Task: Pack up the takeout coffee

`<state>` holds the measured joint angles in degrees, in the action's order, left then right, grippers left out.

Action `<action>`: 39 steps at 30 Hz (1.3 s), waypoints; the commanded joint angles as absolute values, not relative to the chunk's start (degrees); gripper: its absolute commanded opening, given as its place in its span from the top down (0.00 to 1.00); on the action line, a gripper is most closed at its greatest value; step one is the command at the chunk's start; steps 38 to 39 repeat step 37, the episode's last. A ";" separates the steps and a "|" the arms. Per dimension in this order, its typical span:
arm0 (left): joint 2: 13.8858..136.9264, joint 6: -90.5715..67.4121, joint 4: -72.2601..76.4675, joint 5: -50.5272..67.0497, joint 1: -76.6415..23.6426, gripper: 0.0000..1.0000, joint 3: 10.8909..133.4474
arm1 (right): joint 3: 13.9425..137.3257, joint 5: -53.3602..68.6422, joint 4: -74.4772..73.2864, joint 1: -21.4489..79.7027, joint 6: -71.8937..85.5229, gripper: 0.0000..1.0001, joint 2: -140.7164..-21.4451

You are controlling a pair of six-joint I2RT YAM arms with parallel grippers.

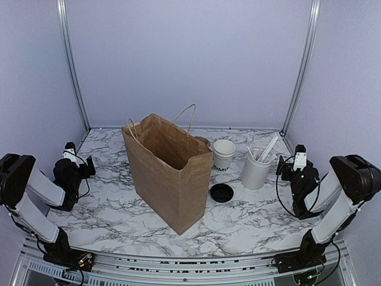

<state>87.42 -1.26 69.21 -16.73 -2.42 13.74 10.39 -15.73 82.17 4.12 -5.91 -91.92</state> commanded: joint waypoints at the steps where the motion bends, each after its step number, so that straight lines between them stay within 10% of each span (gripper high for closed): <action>1: 87.53 -1.76 71.80 -15.14 -2.11 0.01 13.87 | 11.43 -15.81 81.73 4.69 -6.22 0.00 -92.05; 39: 87.48 -1.76 71.80 -15.16 -2.09 0.01 13.87 | 12.65 -13.27 79.07 3.35 -5.37 0.00 -91.87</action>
